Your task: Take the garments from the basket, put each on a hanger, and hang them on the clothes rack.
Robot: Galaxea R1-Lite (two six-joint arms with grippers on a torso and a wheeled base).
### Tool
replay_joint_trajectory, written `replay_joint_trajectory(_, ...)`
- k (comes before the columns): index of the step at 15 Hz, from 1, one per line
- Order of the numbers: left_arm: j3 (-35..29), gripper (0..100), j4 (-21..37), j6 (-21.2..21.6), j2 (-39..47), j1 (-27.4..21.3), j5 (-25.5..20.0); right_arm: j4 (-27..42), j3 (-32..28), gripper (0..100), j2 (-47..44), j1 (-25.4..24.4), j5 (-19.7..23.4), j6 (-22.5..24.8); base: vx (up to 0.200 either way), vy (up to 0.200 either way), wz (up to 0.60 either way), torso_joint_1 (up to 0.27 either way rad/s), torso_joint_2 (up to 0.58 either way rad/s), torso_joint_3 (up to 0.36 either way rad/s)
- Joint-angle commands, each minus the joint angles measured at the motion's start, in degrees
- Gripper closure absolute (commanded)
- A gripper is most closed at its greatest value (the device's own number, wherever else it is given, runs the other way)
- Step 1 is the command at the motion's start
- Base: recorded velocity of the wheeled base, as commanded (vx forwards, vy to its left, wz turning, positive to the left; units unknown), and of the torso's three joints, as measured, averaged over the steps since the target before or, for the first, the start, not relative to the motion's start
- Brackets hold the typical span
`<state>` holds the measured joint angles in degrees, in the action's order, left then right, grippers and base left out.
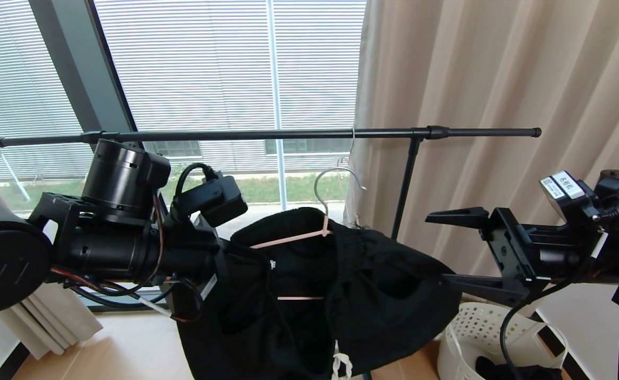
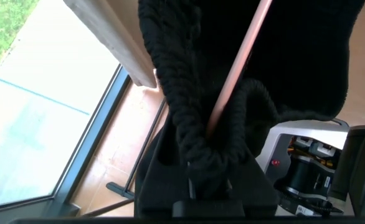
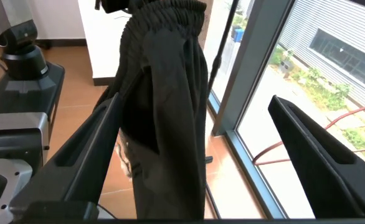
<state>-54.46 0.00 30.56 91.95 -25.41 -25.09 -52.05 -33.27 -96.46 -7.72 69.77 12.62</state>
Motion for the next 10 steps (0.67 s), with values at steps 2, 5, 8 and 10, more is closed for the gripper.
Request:
replay_joint_trajectory(2, 0.40, 100, 0.00, -1.73, -3.27, 2.64, 0.04, 0.11, 0.48, 0, -1.62, 0.25, 0.11, 2.32, 0.000, 0.000, 0.00, 0.000, 0.00, 0.000)
replay_joint_trajectory(5, 0.49, 100, 0.18, -2.26, -5.73, 4.14, 0.04, 0.02, 0.31, 0, -5.84, 0.25, 0.11, 5.84, 0.000, 0.000, 0.00, 0.000, 0.00, 0.000)
replay_joint_trajectory(8, 1.19, 100, 0.18, -2.26, -7.14, 4.58, 0.04, 0.02, -0.92, 0, -10.41, 0.25, 0.11, 6.81, 0.000, 0.000, 0.00, 0.000, 0.00, 0.000)
replay_joint_trajectory(10, 1.37, 100, 0.18, -2.26, -7.23, 4.58, 0.13, 0.02, -1.89, 0, -13.14, 0.33, 0.11, 6.81, 0.000, 0.000, 0.00, 0.000, 0.00, 0.000)
